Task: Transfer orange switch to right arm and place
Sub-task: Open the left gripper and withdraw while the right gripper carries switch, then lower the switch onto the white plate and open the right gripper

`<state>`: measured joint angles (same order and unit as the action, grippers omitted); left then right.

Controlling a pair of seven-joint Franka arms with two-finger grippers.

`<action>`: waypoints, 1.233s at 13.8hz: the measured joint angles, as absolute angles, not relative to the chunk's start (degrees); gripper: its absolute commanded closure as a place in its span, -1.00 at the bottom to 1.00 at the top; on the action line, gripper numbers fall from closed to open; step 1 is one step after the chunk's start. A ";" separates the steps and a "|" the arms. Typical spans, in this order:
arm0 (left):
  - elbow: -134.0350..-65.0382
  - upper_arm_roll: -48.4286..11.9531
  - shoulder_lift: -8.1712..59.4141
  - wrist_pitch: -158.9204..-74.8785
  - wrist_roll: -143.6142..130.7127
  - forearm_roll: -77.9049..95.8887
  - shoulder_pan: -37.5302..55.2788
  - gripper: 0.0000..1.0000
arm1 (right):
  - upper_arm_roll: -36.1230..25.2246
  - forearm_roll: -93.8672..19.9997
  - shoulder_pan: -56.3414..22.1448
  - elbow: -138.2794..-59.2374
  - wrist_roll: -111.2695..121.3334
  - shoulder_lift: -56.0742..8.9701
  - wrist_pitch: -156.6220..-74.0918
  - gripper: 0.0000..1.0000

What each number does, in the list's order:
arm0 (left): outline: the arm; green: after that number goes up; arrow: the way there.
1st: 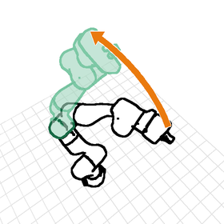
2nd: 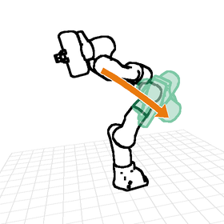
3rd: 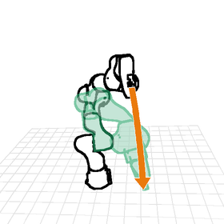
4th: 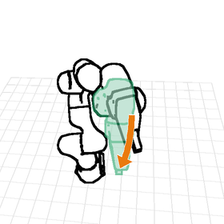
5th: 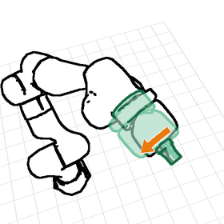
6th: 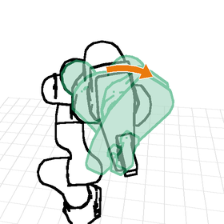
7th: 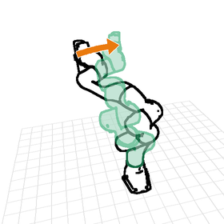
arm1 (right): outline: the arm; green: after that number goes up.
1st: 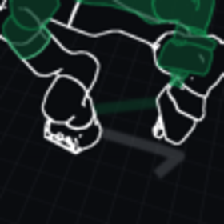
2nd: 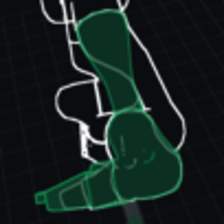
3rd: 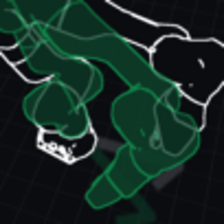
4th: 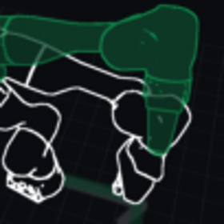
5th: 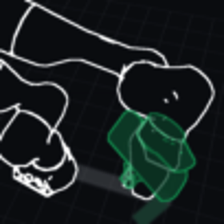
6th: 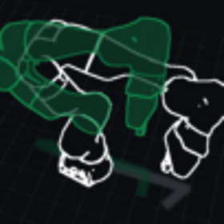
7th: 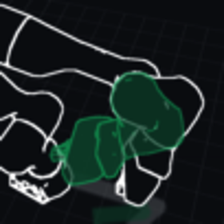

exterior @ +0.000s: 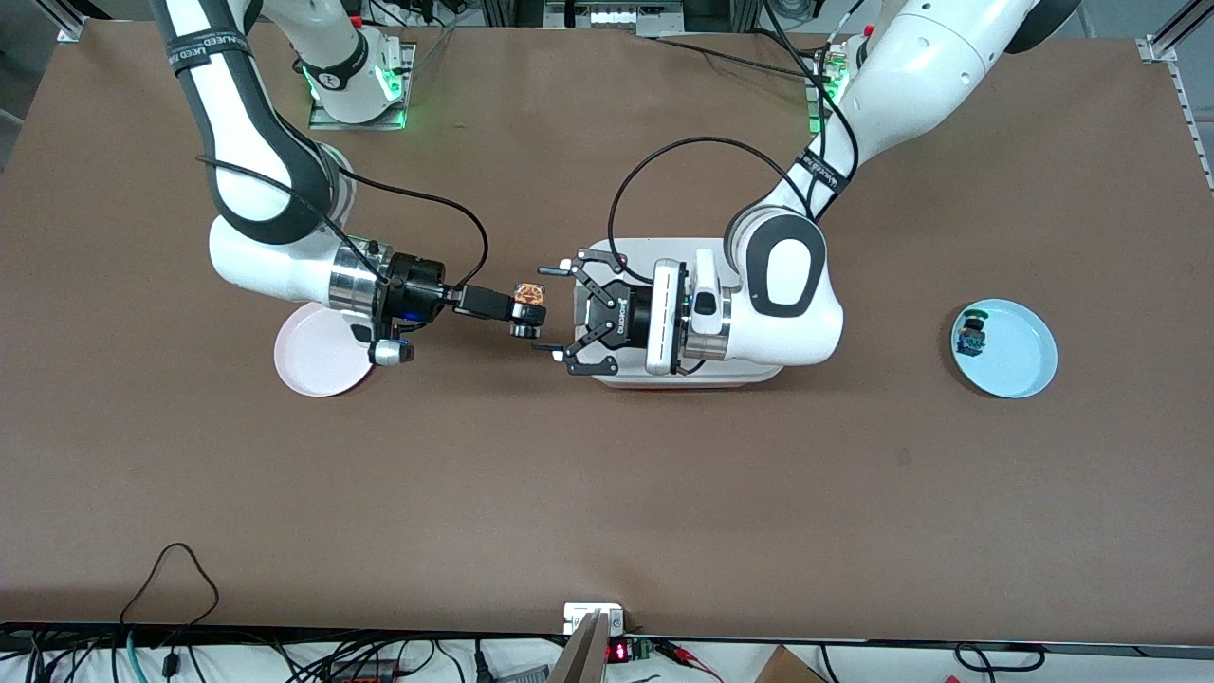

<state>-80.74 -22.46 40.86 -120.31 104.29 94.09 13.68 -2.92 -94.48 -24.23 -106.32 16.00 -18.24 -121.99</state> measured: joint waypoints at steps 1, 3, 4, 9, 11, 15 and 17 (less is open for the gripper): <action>-80.69 -22.38 40.50 -120.01 102.97 93.77 13.51 -1.00 | -3.13 -94.48 -24.15 -106.20 15.97 -18.24 -121.98 1.00; -80.18 -22.20 39.63 -118.35 97.40 89.23 12.82 -1.00 | -3.39 -94.16 -23.74 -105.60 15.51 -18.23 -121.87 1.00; -79.37 -22.13 39.20 -116.86 93.08 85.23 11.98 -1.00 | -3.50 -93.06 -23.31 -105.35 15.35 -18.23 -121.35 1.00; -76.00 -21.90 35.77 -105.91 68.05 61.62 4.52 -1.00 | -4.00 -75.35 -15.93 -103.47 14.95 -18.20 -112.40 1.00; -76.00 -21.49 35.30 -101.45 60.03 53.85 2.03 -1.00 | -4.12 -63.61 -12.34 -102.40 14.98 -18.10 -109.23 1.00; -75.46 -21.33 32.69 -91.08 43.61 30.01 -3.18 -1.00 | -4.26 -35.55 -6.40 -102.06 16.71 -17.81 -107.47 1.00; -75.33 -21.41 30.19 -85.71 36.28 17.81 -3.69 -1.00 | -4.40 -24.33 -3.64 -102.75 18.50 -17.79 -109.34 1.00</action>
<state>-75.33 -21.41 30.19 -85.71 36.28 17.81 -3.69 -4.40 -24.33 -3.64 -102.75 18.50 -17.79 -109.34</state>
